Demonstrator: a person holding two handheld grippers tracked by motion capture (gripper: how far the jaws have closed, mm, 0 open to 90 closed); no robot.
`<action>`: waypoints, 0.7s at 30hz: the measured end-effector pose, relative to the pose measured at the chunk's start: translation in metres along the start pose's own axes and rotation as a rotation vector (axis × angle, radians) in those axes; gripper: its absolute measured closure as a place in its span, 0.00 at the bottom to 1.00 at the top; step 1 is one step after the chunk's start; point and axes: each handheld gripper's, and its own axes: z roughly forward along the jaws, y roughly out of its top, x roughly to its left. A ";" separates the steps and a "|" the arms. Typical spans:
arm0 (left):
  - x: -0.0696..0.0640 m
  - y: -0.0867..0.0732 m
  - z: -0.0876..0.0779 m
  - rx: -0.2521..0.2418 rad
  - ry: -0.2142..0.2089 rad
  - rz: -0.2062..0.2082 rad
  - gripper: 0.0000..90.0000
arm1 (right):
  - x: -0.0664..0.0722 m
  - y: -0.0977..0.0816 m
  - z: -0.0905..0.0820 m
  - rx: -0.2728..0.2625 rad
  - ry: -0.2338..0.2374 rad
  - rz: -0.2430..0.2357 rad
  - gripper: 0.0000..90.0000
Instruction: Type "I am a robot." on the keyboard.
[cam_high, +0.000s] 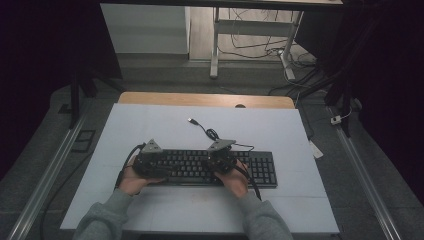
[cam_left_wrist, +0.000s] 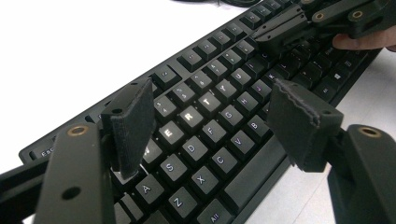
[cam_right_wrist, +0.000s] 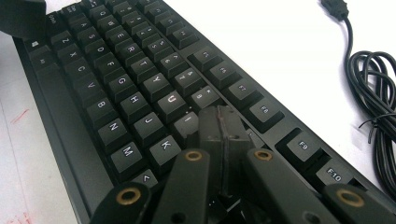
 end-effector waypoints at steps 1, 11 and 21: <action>0.000 0.000 0.000 0.000 0.000 0.000 0.36 | 0.000 0.000 0.000 0.003 -0.002 0.000 1.00; 0.000 0.000 0.000 -0.006 0.001 -0.001 0.36 | 0.001 0.001 -0.005 -0.033 -0.006 0.004 0.99; 0.001 0.000 -0.001 -0.009 0.005 -0.006 0.36 | -0.010 -0.011 -0.042 -0.098 -0.018 0.065 0.78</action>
